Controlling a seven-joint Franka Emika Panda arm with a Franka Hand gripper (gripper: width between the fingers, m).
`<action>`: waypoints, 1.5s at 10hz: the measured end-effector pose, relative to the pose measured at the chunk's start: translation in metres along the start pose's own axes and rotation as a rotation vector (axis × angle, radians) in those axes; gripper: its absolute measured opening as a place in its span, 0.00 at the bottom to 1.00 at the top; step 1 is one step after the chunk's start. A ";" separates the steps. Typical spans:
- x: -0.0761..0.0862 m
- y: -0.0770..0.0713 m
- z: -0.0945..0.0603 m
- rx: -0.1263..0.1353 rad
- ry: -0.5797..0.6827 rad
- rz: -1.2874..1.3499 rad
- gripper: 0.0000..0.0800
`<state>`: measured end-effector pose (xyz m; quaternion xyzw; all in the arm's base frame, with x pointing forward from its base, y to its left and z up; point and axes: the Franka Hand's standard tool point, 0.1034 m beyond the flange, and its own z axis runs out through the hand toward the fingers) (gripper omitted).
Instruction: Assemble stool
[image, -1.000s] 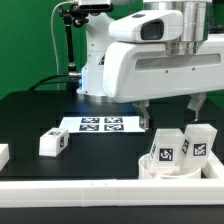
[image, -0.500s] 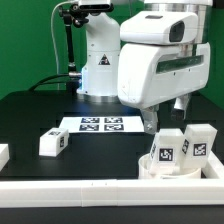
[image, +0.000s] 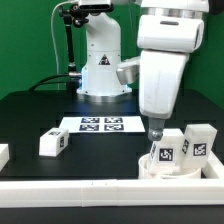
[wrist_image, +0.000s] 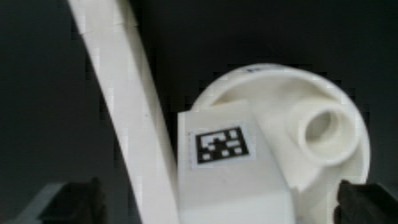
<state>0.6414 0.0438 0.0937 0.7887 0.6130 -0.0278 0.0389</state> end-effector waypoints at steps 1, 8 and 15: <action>-0.002 0.002 0.004 0.002 -0.009 -0.098 0.81; 0.000 -0.001 0.012 0.012 -0.021 -0.087 0.81; 0.005 -0.002 0.018 0.018 -0.019 -0.038 0.42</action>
Offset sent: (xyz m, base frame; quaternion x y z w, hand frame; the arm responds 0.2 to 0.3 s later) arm 0.0068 0.0137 -0.0025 -0.0049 0.0147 0.0047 0.9999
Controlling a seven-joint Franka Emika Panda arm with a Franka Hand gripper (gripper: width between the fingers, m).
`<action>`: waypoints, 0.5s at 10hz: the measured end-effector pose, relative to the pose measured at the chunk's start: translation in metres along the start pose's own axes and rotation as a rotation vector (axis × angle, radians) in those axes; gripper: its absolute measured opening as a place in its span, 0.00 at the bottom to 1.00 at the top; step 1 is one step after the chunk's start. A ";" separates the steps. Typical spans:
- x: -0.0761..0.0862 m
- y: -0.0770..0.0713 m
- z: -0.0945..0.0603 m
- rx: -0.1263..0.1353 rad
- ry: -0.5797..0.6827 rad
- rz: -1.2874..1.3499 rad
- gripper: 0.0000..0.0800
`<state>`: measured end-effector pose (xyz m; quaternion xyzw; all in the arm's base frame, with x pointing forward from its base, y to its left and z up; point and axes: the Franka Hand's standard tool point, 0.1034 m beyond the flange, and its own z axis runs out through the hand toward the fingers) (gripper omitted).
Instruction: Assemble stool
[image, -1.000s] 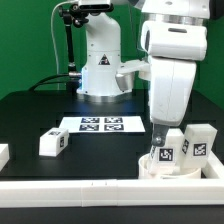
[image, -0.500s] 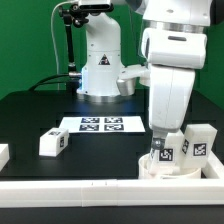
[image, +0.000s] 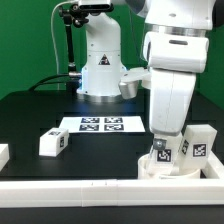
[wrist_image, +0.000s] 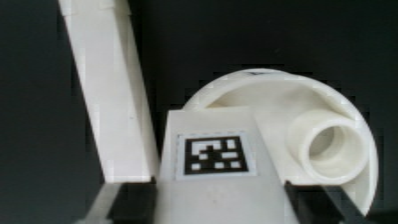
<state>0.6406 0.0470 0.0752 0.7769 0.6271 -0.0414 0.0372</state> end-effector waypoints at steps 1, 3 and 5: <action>-0.001 0.000 0.000 0.000 0.000 0.002 0.42; -0.002 0.000 0.001 0.006 0.002 0.127 0.42; -0.010 -0.002 0.001 0.037 0.001 0.302 0.43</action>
Offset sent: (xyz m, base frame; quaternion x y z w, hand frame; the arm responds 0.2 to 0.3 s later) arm -0.0010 0.0026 -0.0019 0.0702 0.0379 0.2473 0.9656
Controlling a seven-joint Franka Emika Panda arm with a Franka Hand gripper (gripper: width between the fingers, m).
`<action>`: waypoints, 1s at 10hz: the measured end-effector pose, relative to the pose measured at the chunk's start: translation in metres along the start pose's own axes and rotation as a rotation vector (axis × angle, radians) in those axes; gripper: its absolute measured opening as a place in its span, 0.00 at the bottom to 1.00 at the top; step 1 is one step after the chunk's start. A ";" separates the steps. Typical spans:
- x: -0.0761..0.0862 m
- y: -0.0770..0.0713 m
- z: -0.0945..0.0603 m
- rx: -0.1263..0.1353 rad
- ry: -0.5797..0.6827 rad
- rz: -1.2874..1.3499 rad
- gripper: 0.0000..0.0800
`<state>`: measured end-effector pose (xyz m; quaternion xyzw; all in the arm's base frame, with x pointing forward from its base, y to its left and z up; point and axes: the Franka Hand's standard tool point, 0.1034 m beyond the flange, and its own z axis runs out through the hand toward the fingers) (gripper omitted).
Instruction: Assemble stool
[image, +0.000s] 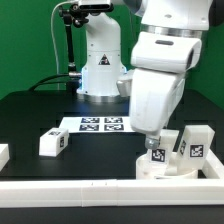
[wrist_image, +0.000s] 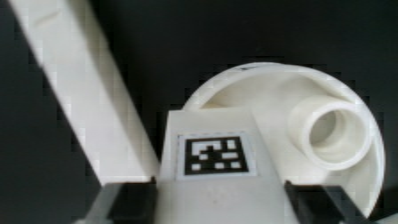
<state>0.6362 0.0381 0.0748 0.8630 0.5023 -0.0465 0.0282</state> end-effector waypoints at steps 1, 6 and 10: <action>-0.003 0.001 -0.001 0.015 -0.002 0.068 0.43; -0.006 0.004 -0.002 0.023 0.002 0.411 0.43; -0.009 0.002 0.001 0.080 0.033 0.767 0.43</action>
Offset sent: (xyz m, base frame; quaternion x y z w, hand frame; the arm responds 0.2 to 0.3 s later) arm 0.0000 0.0000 0.0000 0.0000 0.0000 0.1938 0.9810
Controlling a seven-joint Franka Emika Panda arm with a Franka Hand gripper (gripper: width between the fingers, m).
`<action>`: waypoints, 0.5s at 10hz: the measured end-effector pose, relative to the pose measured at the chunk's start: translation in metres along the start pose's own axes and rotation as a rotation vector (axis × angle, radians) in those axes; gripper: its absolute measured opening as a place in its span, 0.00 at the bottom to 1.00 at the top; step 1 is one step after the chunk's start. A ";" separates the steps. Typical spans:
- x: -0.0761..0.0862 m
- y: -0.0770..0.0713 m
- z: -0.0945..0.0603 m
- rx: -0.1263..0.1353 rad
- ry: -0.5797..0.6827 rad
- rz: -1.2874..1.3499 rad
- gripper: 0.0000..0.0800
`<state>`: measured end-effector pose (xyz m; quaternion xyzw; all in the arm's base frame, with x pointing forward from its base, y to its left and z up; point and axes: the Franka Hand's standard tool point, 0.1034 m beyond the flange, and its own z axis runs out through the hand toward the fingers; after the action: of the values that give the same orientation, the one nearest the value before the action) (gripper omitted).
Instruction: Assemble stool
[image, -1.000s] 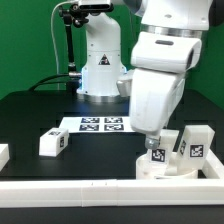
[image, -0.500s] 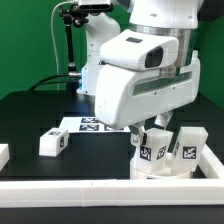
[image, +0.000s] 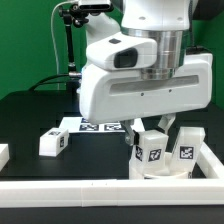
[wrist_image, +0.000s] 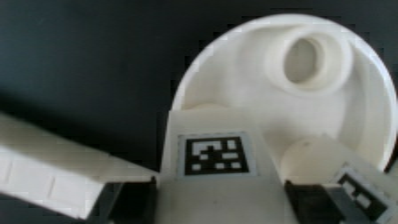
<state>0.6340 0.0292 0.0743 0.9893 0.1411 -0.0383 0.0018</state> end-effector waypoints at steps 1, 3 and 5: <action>0.001 -0.001 0.000 0.003 0.002 0.078 0.43; 0.002 -0.003 -0.001 0.007 0.004 0.251 0.43; 0.002 -0.004 -0.001 0.008 0.004 0.408 0.43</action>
Offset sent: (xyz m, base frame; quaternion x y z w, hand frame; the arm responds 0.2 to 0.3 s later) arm 0.0000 0.0000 0.0000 0.0000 0.0000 0.1938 0.9810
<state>0.6349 0.0334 0.0749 0.9974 -0.0626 -0.0358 0.0056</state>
